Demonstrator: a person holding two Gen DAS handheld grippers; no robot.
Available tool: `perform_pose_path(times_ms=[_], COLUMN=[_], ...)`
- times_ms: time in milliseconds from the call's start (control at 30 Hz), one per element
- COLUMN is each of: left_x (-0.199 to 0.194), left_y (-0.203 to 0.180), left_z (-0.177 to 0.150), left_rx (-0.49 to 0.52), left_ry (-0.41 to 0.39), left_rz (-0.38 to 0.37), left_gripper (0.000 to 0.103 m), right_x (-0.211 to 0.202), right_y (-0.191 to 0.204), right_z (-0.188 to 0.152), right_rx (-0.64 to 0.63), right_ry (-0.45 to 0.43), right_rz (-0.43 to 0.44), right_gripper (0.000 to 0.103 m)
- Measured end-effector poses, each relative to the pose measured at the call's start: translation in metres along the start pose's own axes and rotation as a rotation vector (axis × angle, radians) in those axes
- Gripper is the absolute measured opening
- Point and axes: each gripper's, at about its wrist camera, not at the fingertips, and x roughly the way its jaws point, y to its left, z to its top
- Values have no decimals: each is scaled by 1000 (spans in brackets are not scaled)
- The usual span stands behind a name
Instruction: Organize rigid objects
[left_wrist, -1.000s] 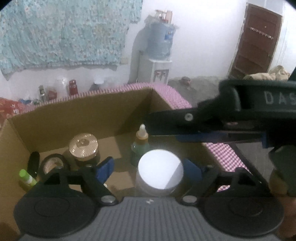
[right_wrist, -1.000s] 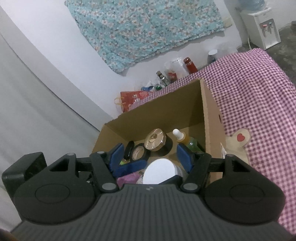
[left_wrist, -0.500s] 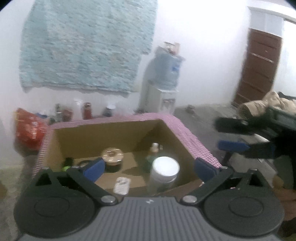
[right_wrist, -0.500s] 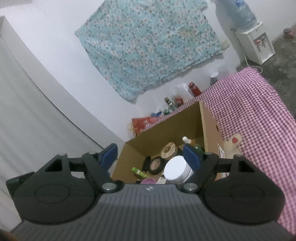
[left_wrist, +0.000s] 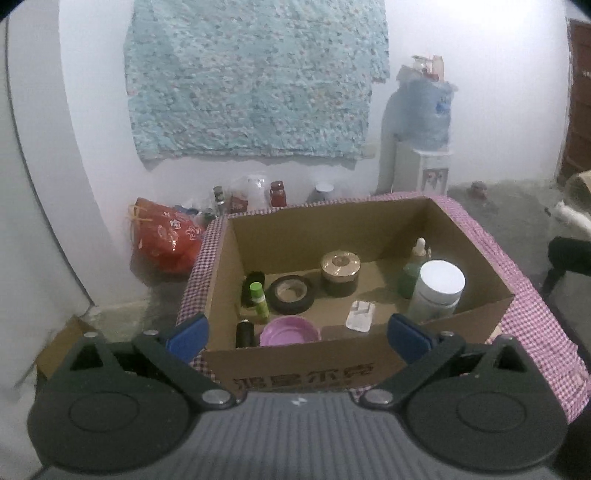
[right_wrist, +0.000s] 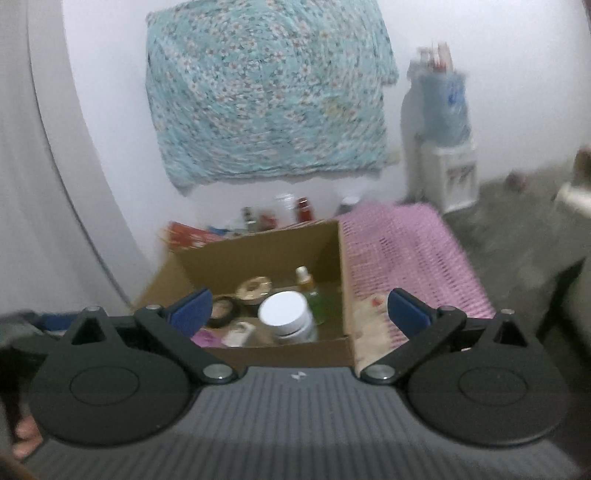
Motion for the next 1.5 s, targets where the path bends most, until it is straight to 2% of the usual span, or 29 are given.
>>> perform_pose_path(times_ms=[133, 333, 633, 967, 1500], left_x=[1, 7, 19, 29, 30], left_y=[9, 18, 22, 19, 11], left_z=[-10, -13, -11, -10, -12], left_rx=[-48, -93, -120, -103, -67], left_ry=[-15, -11, 40, 63, 109], left_rz=[-43, -27, 0, 11, 40], left_gripper=[103, 103, 103, 103, 103], right_x=[1, 18, 54, 85, 91], right_y=[26, 55, 85, 83, 75], right_z=[-1, -8, -15, -15, -25], right_rx=[-115, -169, -183, -152, -141], right_ry=[-8, 22, 111, 171, 213], right_rz=[-89, -136, -85, -82, -84], right_gripper=[102, 102, 102, 102, 102])
